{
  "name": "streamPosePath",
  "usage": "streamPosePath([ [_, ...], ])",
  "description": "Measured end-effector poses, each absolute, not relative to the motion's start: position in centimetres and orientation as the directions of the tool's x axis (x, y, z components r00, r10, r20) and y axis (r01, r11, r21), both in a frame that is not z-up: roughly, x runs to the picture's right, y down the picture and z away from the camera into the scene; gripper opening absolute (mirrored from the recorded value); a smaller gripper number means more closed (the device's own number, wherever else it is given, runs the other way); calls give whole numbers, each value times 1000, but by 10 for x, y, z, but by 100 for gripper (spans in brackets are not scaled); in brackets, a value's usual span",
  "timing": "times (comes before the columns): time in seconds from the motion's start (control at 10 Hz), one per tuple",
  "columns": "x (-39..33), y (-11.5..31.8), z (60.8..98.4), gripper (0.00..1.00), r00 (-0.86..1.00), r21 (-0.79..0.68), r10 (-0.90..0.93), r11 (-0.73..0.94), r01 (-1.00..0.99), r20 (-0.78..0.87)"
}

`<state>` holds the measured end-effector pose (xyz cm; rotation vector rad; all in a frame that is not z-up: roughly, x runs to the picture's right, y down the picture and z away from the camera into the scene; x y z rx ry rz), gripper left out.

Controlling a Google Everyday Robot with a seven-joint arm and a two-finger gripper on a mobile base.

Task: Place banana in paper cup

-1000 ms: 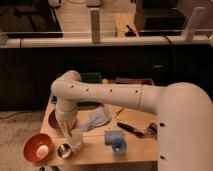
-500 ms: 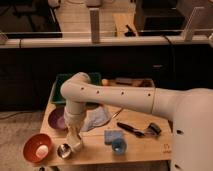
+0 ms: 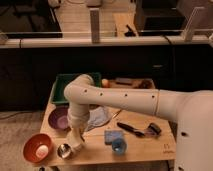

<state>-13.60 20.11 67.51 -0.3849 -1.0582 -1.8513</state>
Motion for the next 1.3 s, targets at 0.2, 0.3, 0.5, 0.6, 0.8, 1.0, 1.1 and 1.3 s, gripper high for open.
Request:
streamPosePath([
  [0.2,-138,199,671,80,-511,500,-576,-194,844,638],
  [0.3,-138,199,670,80,-509,498,-577,-195,845,638],
  [0.5,-143,198,665,80,-515,493,-573,-210,844,637],
  [0.6,-145,197,663,80,-517,493,-573,-215,843,636],
  [0.8,-148,196,659,80,-530,501,-573,-226,836,625],
  [1.0,-151,195,655,80,-543,505,-578,-245,828,610],
  [1.1,-153,195,653,80,-549,507,-581,-254,824,601],
  [1.3,-155,194,651,80,-555,509,-585,-263,819,591],
])
